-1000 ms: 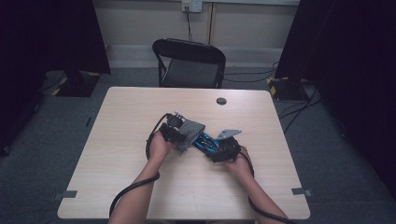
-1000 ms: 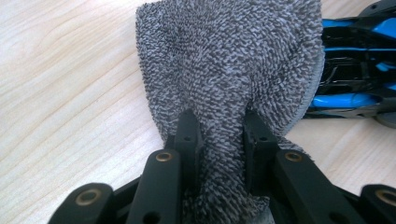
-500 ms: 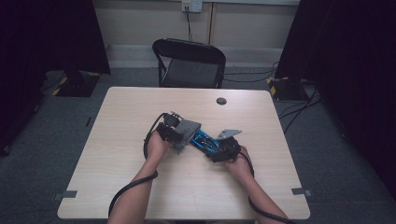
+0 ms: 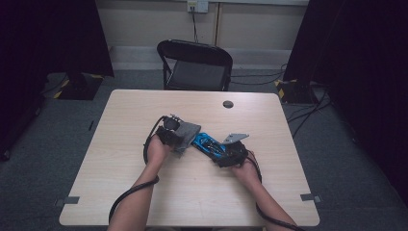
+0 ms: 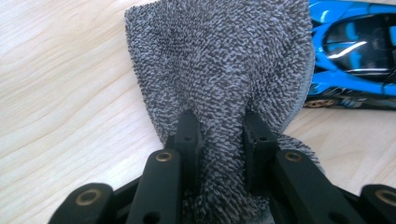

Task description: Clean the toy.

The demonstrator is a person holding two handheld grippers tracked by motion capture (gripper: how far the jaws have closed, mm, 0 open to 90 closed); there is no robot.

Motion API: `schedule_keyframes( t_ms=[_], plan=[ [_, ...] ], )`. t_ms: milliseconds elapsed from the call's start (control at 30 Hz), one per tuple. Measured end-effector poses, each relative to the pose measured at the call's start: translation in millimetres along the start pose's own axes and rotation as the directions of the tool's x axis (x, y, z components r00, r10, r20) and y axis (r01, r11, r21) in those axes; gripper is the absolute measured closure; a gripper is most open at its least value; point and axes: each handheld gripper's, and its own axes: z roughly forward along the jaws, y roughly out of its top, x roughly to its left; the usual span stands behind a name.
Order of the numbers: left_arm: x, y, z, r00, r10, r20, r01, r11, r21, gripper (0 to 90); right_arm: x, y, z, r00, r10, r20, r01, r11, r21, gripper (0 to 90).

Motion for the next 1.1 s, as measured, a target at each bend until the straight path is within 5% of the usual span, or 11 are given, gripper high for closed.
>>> schedule_keyframes(
  t_ms=[300, 467, 700, 1100],
  plan=[
    [8.8, -5.1, -17.0, 0.9997, -0.021, -0.008, 0.020, 0.9991, -0.037, 71.9, 0.0, 0.0, 0.0, 1.0000, 0.000, 0.000, 0.000, 1.000, 0.000, 23.8],
    [5.4, -4.9, -29.4, 0.9999, 0.010, -0.008, -0.010, 0.9982, -0.058, 71.8, 0.0, 0.0, 0.0, 1.0000, 0.000, 0.000, 0.000, 1.000, 0.000, 23.8],
    [-11.7, -2.6, -44.4, 0.9977, 0.063, 0.027, -0.060, 0.9930, -0.102, 71.8, 0.0, 0.0, 0.0, 1.0000, 0.000, 0.000, 0.000, 1.000, 0.000, 23.8],
    [-56.9, -0.3, -40.6, 0.9809, 0.164, 0.105, -0.149, 0.9793, -0.137, 71.8, 0.0, 0.0, 0.0, 1.0000, 0.000, 0.001, 0.000, 1.000, 0.001, 23.8]
  ],
)
